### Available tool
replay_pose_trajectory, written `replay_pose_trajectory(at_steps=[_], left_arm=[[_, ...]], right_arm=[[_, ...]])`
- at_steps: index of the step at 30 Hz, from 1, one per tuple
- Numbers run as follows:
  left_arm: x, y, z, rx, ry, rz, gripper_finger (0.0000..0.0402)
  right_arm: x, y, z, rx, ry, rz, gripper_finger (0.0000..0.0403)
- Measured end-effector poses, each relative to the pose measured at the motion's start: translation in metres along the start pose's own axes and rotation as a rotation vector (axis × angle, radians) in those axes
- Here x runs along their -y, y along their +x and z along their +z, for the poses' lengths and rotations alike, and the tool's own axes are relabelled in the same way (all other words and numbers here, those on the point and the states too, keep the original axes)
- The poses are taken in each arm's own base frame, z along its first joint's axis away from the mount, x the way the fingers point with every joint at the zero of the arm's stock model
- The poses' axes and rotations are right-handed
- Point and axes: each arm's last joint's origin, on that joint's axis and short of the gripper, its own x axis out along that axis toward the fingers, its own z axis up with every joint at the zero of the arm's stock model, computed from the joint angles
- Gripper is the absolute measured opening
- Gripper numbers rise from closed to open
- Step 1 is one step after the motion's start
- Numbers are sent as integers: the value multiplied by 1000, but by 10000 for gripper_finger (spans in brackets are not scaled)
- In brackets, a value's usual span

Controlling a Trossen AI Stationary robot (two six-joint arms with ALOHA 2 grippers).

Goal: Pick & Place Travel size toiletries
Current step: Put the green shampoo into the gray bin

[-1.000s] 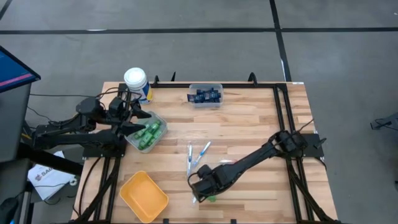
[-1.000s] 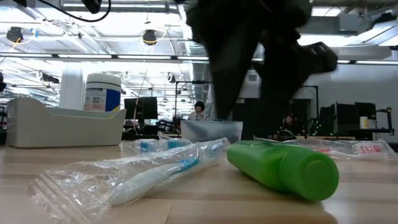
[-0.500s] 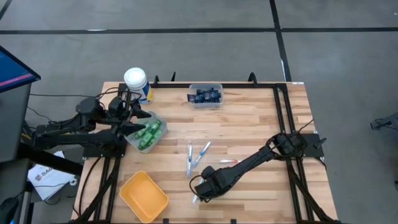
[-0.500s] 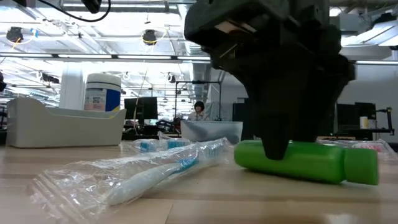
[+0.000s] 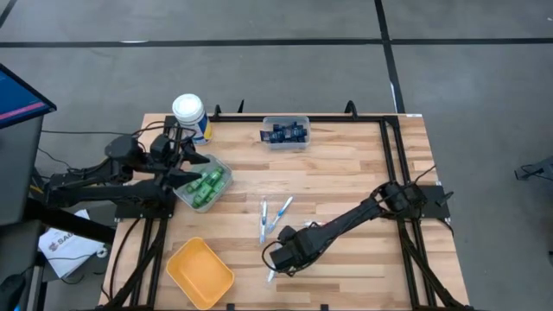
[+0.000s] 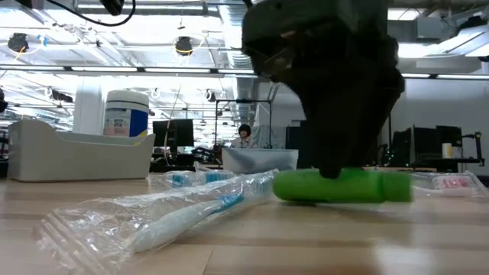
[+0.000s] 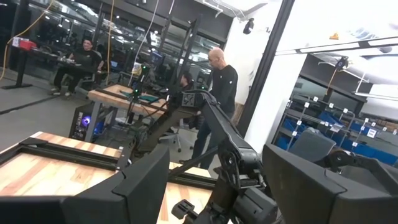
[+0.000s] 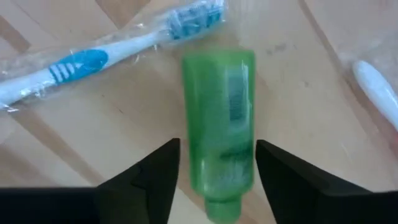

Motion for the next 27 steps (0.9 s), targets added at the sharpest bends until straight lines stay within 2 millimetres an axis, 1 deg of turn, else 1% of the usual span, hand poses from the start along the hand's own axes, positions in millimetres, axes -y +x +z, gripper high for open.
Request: replay_pose_trajectory(at_steps=[3, 6, 10, 16, 27], left_arm=[[1, -2, 1, 9, 5, -4, 255], [2, -3, 2, 15, 9, -7, 255], [3, -5, 3, 23, 15, -14, 255], [3, -5, 2, 22, 17, -13, 255], [3, -5, 2, 22, 31, -8, 255]], right_arm=[[-1, -5, 0, 5, 13, 22, 228], [-1, -9, 0, 5, 13, 22, 238], [-2, -14, 1, 13, 18, 37, 234], [-4, -16, 1, 16, 71, 48, 222], [-5, -16, 2, 20, 79, 58, 233]])
